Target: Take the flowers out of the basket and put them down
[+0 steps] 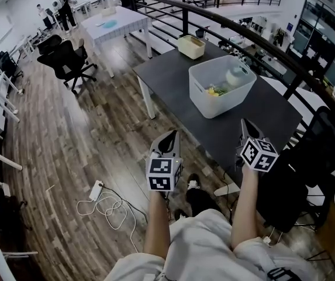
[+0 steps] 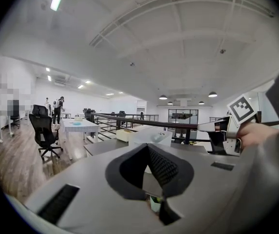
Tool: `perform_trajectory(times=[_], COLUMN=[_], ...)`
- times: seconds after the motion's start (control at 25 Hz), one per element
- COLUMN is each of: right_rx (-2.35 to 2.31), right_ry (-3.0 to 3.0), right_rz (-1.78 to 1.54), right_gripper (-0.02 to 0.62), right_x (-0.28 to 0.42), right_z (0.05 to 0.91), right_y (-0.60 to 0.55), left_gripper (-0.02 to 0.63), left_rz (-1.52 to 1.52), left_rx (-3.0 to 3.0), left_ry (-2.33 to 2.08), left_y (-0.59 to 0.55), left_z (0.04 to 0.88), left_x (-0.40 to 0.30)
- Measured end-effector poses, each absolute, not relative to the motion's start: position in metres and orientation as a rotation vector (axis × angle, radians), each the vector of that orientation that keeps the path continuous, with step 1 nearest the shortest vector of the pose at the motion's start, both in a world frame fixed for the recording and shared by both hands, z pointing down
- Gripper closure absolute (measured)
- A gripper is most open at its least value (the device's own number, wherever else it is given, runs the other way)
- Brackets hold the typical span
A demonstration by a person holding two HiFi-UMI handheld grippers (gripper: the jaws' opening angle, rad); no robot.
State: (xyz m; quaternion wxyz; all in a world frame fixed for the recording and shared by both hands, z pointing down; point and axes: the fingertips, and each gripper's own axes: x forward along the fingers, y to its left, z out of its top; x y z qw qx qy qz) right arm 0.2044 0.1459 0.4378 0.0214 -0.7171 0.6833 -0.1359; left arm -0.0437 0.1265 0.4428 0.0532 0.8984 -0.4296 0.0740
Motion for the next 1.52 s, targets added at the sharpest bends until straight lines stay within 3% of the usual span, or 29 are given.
perform_trajectory(times=[0.96,1.52], right_rx=[-2.305,-2.232], right_ry=[1.963,1.868], right_rz=[-0.446,-0.519], right_gripper=[0.577,0.577], right_x=[0.243,0.3], right_z=[0.425,0.422], right_y=[-0.02,-0.093], left_gripper=[0.584,0.583], left_rz=[0.359,0.587], left_rx=[2.843,2.997], left_ry=[-1.145,-1.015], left_y=[-0.064,-0.16], left_z=[0.428,0.42], left_x=[-0.015,0.065])
